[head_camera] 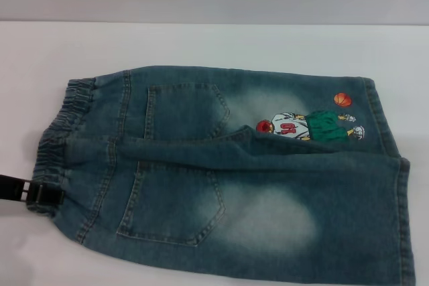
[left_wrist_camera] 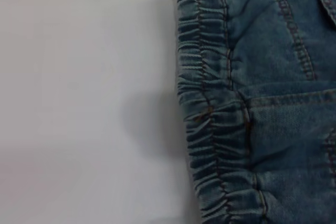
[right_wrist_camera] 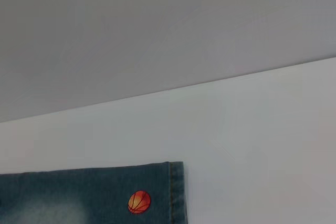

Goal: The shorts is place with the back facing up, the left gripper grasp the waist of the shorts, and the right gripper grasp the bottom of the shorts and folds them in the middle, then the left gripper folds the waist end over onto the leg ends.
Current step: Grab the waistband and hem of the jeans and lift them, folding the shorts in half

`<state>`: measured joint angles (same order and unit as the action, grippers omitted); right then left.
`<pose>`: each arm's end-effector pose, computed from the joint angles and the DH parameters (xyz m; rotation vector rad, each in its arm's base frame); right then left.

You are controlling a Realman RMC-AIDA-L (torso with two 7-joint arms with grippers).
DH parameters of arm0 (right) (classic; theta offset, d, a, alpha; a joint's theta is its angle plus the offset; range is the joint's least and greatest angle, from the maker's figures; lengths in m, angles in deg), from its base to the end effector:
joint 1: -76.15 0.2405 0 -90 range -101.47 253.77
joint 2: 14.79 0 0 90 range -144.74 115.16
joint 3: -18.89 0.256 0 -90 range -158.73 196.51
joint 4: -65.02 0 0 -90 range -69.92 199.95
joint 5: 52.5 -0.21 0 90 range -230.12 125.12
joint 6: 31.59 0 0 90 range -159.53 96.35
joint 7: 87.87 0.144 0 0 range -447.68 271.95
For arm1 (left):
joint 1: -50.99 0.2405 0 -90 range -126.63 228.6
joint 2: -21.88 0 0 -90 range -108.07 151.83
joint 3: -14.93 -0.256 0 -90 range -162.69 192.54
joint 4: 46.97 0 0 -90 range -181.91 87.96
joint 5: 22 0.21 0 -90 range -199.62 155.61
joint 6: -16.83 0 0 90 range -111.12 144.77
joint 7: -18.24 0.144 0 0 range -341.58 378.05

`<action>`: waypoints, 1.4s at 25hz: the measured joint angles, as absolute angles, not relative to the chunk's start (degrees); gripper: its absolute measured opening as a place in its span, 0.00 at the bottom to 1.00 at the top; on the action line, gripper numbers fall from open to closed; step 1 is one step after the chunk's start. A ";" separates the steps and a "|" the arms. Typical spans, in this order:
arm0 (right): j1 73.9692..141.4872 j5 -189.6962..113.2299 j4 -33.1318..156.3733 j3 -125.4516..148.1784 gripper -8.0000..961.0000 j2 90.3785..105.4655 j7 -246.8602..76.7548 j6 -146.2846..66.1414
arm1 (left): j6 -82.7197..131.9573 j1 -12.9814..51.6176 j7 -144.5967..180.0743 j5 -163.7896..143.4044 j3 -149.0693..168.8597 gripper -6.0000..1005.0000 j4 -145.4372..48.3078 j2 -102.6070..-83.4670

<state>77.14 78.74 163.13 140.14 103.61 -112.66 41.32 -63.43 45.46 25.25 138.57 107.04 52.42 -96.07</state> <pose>0.2908 0.2833 0.1349 -1.8231 1.3750 0.2534 -0.2654 0.2815 0.0431 -1.9600 -1.3399 0.3883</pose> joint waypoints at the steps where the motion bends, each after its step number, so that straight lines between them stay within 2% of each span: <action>1: 77.13 78.73 163.19 140.15 0.74 103.60 -112.79 41.32 | -63.50 45.40 25.07 138.58 106.96 0.78 52.25 -96.07; 35: 76.33 77.84 164.46 140.18 0.73 103.59 -114.71 42.58 | -62.73 43.76 23.77 138.64 105.07 0.75 48.97 -96.07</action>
